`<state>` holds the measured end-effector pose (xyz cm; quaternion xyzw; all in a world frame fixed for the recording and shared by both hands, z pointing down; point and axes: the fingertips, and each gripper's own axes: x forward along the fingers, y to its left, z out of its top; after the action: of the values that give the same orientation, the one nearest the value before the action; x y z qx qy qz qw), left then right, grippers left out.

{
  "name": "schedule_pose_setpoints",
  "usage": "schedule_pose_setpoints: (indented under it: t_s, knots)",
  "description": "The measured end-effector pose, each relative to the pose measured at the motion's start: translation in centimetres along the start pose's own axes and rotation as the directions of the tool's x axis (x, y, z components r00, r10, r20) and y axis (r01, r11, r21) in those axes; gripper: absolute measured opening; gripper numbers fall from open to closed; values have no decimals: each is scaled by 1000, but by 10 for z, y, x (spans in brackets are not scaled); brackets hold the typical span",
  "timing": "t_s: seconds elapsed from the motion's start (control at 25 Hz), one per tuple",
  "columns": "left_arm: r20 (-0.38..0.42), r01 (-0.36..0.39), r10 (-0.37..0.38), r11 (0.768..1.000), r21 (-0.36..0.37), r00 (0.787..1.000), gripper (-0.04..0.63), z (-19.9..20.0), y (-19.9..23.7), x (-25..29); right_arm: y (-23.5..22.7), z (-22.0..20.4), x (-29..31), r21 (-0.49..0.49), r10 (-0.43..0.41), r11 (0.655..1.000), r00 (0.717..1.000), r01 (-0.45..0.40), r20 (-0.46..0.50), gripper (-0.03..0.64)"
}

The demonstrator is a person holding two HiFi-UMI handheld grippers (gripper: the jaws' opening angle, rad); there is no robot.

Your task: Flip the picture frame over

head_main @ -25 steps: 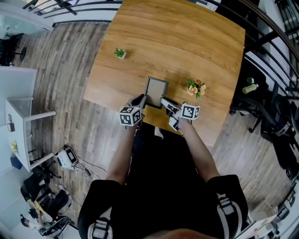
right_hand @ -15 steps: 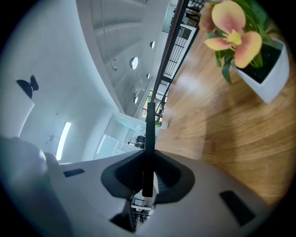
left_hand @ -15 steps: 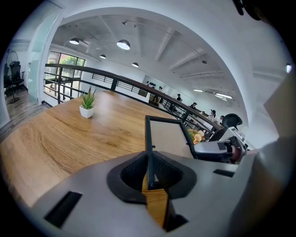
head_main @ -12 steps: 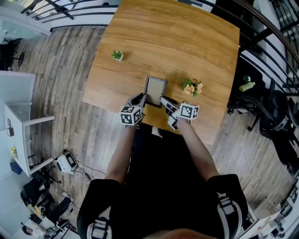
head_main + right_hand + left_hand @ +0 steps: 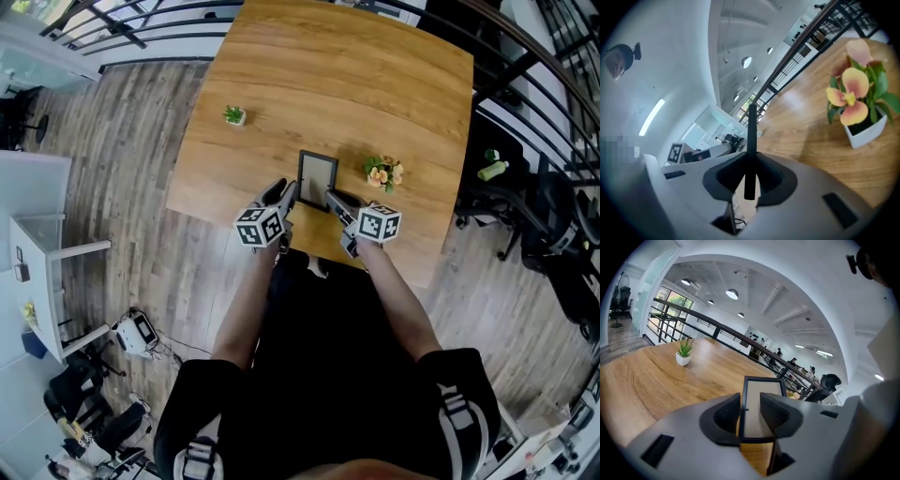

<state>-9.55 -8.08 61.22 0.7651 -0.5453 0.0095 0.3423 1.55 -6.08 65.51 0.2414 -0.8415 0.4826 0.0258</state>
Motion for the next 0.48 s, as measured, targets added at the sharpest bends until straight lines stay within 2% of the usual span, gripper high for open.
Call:
schedule_pose_setpoints:
  t_s: [0.16, 0.36, 0.48]
  knots:
    - [3, 53, -53, 998, 14, 999, 129, 8, -23, 5, 1, -1, 4, -155, -68, 986, 998, 65, -16, 71]
    - [-45, 130, -130, 991, 3, 990, 133, 0, -46, 14, 20, 2, 16, -393, -130, 914, 991, 107, -34, 71]
    - [-64, 161, -160, 987, 5, 985, 140, -2, -53, 16, 32, 7, 20, -443, -144, 888, 989, 120, -20, 72]
